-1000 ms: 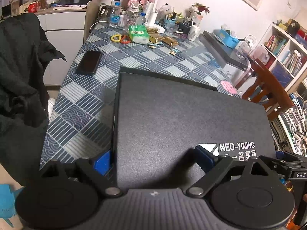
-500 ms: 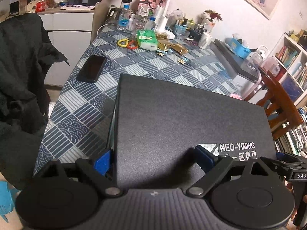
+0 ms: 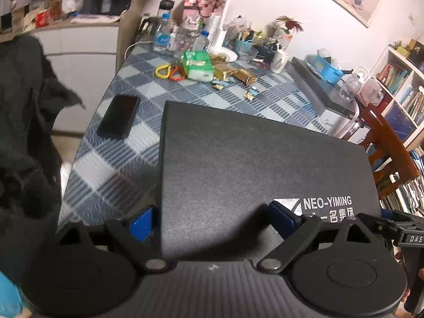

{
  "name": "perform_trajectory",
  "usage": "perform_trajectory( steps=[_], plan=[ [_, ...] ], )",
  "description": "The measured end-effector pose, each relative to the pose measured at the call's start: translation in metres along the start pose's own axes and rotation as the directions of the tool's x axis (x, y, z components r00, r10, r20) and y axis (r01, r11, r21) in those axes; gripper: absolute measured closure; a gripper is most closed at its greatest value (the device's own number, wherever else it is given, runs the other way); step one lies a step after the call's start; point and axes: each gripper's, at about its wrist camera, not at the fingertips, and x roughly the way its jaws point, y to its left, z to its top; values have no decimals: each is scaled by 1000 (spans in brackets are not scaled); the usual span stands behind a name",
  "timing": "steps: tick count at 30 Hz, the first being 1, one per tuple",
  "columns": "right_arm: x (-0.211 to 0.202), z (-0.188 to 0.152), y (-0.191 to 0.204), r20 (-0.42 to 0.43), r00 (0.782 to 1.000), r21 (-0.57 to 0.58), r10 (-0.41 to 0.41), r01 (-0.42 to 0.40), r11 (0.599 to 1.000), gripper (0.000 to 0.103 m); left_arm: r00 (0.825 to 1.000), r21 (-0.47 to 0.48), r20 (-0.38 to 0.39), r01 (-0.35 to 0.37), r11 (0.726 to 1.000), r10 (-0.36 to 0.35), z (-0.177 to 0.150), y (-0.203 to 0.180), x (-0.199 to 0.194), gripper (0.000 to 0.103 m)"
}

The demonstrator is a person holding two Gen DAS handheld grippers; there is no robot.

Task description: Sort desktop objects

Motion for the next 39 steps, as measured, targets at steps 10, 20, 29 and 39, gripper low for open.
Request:
perform_trajectory(
  steps=[10,20,29,39],
  plan=[
    [30,16,2,3,999,28,-46,46,999,0,998,-19,-44,36,999,-37,22,19,33,0],
    [42,12,-10,6,997,64,-82,82,995,0,997,7,-51,50,999,-49,25,13,55,0],
    [58,6,-18,-21,997,92,-78,80,993,0,996,-3,-77,35,999,-35,22,17,69,0],
    [70,6,-19,-46,996,83,-70,74,994,0,995,-26,-97,19,999,-22,17,23,78,0]
  ],
)
